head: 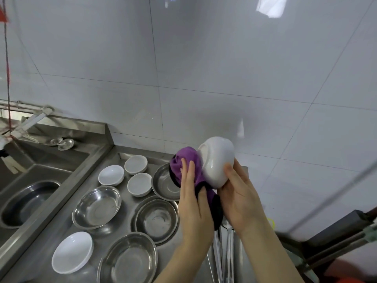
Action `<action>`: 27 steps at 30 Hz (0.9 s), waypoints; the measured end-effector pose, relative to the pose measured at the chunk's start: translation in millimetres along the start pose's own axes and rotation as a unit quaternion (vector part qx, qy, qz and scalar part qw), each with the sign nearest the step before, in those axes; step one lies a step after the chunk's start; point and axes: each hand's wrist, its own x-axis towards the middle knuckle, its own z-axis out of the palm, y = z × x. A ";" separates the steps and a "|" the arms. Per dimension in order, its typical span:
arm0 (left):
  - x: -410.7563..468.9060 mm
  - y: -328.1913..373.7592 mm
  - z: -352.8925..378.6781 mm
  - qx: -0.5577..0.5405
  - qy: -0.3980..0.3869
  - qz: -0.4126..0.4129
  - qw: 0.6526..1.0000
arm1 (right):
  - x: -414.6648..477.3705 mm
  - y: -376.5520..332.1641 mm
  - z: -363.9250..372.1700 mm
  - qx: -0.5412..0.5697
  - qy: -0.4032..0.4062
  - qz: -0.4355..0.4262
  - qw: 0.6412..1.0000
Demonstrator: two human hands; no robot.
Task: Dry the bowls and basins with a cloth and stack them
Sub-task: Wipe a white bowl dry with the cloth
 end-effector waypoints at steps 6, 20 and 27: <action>32.8 2.3 -14.5 -0.018 -0.016 -0.085 0.996 | -15.2 9.3 -6.8 -0.099 -0.016 0.015 0.995; 35.1 10.7 -15.8 -0.020 0.015 -0.089 0.996 | -16.3 16.8 -12.5 -0.317 -0.036 -0.028 0.947; 44.1 3.7 -21.7 -0.003 -0.024 -0.079 0.997 | -17.8 4.0 -12.3 -0.373 -0.054 -0.009 0.926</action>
